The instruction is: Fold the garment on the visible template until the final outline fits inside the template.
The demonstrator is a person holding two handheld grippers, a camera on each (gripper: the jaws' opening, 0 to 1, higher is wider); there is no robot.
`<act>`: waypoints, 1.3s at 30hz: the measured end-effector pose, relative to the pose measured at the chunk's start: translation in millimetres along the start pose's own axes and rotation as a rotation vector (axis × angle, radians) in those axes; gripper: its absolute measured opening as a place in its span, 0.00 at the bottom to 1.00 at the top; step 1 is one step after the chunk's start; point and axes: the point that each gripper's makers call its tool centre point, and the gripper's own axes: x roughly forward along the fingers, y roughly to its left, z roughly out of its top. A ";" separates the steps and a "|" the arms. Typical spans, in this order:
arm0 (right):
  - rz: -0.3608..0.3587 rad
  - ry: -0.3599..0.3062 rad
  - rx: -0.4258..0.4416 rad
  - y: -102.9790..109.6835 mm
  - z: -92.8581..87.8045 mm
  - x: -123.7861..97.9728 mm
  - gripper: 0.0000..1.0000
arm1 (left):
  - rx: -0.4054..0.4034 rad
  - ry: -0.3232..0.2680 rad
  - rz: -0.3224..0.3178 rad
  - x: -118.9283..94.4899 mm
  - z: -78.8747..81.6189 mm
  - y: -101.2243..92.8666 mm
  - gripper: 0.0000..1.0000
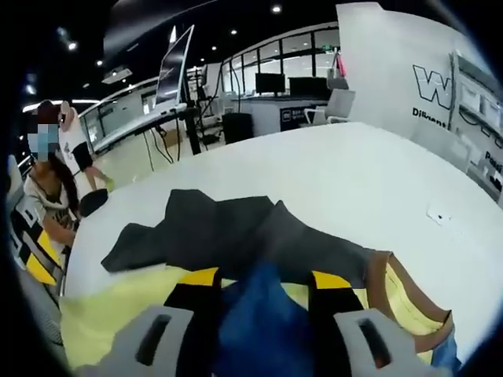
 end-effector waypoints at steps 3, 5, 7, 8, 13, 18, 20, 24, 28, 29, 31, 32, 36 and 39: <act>0.018 -0.008 0.000 3.8 4.3 -1.6 0.17 | 0.004 0.002 -0.007 1.6 0.2 -1.9 0.08; 0.017 0.001 0.001 2.6 5.0 1.7 0.21 | 0.007 0.004 -0.008 1.9 0.3 -2.4 0.08; 0.015 0.007 0.007 0.3 5.7 4.7 0.19 | 0.006 0.002 -0.009 1.8 0.7 -2.5 0.08; 0.017 0.008 0.010 0.8 6.5 5.6 0.15 | 0.006 0.002 -0.007 1.3 0.6 -2.0 0.08; 0.030 0.034 -0.027 5.6 6.0 10.5 0.06 | -0.002 0.003 0.003 -0.9 -1.4 2.2 0.08; 0.034 0.055 -0.034 6.3 1.8 12.0 0.00 | -0.006 0.010 0.010 -1.1 -3.2 5.5 0.08; 0.071 0.012 -0.035 13.8 7.8 9.8 0.00 | -0.006 0.010 0.011 -1.2 -3.2 5.7 0.08; 0.178 -0.099 -0.004 31.1 23.7 2.8 0.00 | -0.006 0.011 0.007 -1.9 -3.2 4.7 0.08; 0.251 -0.168 0.049 36.5 30.0 -6.9 0.00 | -0.003 0.013 0.001 -2.5 -4.1 2.8 0.08; 0.249 -0.170 0.038 35.8 29.0 -7.2 0.00 | -0.003 0.015 0.000 -2.4 -4.5 2.4 0.08; 0.235 -0.154 0.021 33.0 25.2 -5.5 0.00 | -0.003 0.017 -0.003 -1.1 -5.2 1.7 0.08; 0.225 -0.136 0.015 30.5 21.6 -4.0 0.00 | -0.003 0.017 -0.005 -0.1 -4.8 1.2 0.08; 0.205 -0.136 0.028 25.7 20.7 1.4 0.00 | -0.003 0.005 -0.017 10.5 2.8 0.0 0.09; 0.205 -0.135 0.033 26.3 21.3 3.6 0.00 | -0.011 -0.038 -0.022 21.8 18.4 1.3 0.10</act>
